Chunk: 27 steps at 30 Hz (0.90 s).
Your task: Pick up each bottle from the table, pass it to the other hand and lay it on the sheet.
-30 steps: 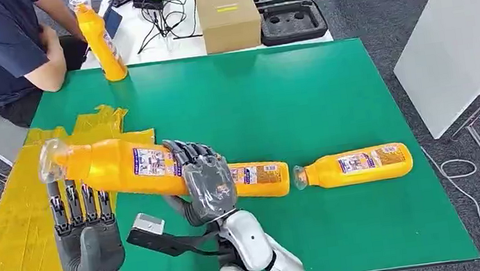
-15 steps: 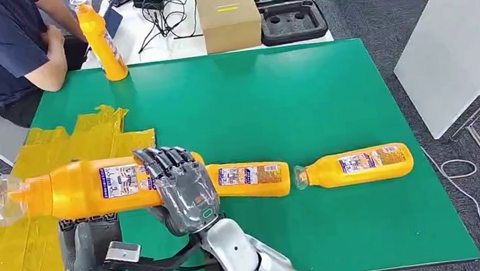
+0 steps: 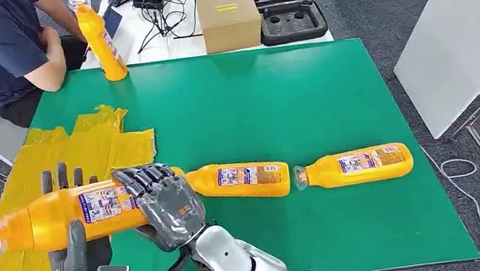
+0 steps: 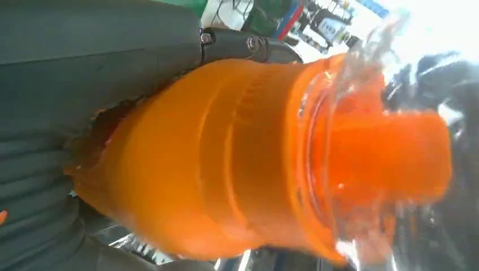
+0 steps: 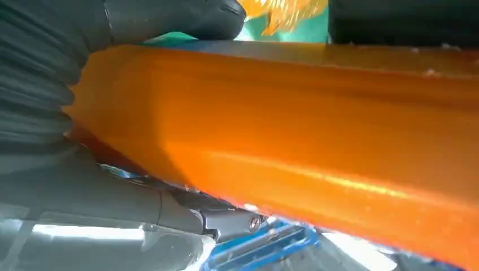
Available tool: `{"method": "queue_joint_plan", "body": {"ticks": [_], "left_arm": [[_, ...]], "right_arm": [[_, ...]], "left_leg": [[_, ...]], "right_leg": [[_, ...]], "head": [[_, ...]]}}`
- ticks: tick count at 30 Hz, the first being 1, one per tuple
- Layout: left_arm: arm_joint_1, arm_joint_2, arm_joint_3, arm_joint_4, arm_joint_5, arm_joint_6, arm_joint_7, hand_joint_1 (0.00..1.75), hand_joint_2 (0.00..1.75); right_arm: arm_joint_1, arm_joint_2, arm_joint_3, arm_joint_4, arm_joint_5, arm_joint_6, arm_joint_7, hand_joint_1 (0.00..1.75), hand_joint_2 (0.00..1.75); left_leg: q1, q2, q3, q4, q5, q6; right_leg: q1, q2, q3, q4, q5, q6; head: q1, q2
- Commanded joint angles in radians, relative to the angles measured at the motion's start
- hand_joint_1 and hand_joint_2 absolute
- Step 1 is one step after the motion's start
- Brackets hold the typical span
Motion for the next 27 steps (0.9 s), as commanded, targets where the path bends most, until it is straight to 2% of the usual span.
{"method": "queue_joint_plan", "body": {"ticks": [1,9,10,13,14,16,17,21,24,26,27], "left_arm": [[-0.014,-0.027,0.049,-0.054,-0.018,-0.001,-0.001,0.00,1.75],[0.014,-0.065,0.090,-0.115,-0.012,-0.010,0.005,0.00,1.75],[0.017,-0.070,0.099,-0.123,-0.011,-0.013,0.007,1.54,1.75],[0.017,-0.074,0.105,-0.129,-0.010,-0.016,0.013,1.54,1.75],[0.018,-0.075,0.107,-0.130,-0.010,-0.017,0.013,1.75,1.75],[0.029,-0.081,0.114,-0.145,-0.008,-0.020,0.012,1.75,1.75],[0.042,-0.087,0.120,-0.162,-0.007,-0.022,0.011,1.75,1.75],[0.076,-0.115,0.152,-0.214,-0.020,-0.029,0.013,1.75,1.75],[0.093,-0.115,0.154,-0.245,-0.024,-0.016,0.011,1.75,1.75],[0.099,-0.115,0.156,-0.256,-0.023,-0.008,0.008,1.75,1.75],[0.111,-0.115,0.156,-0.272,-0.027,0.007,0.003,1.75,1.75]], "right_arm": [[0.044,-0.006,0.125,0.088,-0.012,0.071,-0.038,1.75,1.75],[0.050,-0.010,0.165,0.077,-0.018,0.121,-0.081,1.75,1.75],[0.042,-0.003,0.163,0.051,-0.011,0.147,-0.065,1.75,1.75],[0.035,-0.003,0.163,0.015,-0.010,0.181,-0.044,1.75,1.75],[0.034,-0.003,0.163,0.013,-0.009,0.185,-0.044,1.75,1.75],[0.038,-0.003,0.162,0.017,-0.007,0.195,-0.046,1.75,1.75],[0.040,-0.003,0.163,0.019,-0.004,0.200,-0.051,1.75,1.75],[0.052,-0.003,0.162,0.018,0.006,0.219,-0.074,1.75,1.75],[0.057,-0.003,0.161,0.013,0.015,0.236,-0.090,1.75,1.75],[0.059,-0.003,0.159,0.010,0.016,0.240,-0.092,1.75,1.75],[0.061,-0.003,0.157,0.007,0.018,0.247,-0.094,1.75,1.75]], "left_leg": [[0.001,-0.002,0.003,-0.001,0.000,-0.001],[0.001,-0.002,0.003,-0.002,0.000,-0.002],[0.001,-0.003,0.005,-0.002,-0.001,-0.002],[0.001,-0.002,0.001,-0.001,0.000,-0.001],[0.001,-0.002,0.004,-0.001,-0.001,-0.002],[0.001,-0.001,0.001,-0.001,0.000,-0.001],[0.002,-0.003,0.005,-0.001,-0.002,-0.003],[0.001,-0.001,0.004,-0.001,-0.002,-0.002],[0.002,-0.003,0.006,-0.001,-0.002,-0.002],[0.001,-0.001,0.002,-0.001,0.000,-0.001],[0.002,-0.001,0.005,-0.002,-0.002,-0.002]], "right_leg": [[0.001,-0.002,0.003,-0.002,-0.001,-0.001],[0.001,-0.003,0.004,-0.003,-0.001,-0.001],[0.002,-0.004,0.007,-0.003,-0.002,-0.001],[0.001,-0.002,0.002,-0.001,-0.001,-0.001],[0.001,-0.003,0.005,-0.001,-0.002,-0.001],[0.001,-0.002,0.001,-0.001,0.000,0.000],[0.002,-0.005,0.007,-0.002,-0.003,-0.001],[0.002,-0.002,0.005,-0.002,-0.002,-0.001],[0.002,-0.005,0.008,-0.003,-0.003,-0.001],[0.001,-0.002,0.003,-0.002,-0.001,-0.001],[0.002,-0.003,0.006,-0.003,-0.002,-0.001]], "head": [[0.000,0.000],[0.000,0.000],[0.000,0.000],[0.000,0.000],[0.000,0.000],[0.000,0.000],[0.000,0.000],[0.000,0.000],[0.000,0.000],[0.000,0.000],[0.000,0.000]]}}
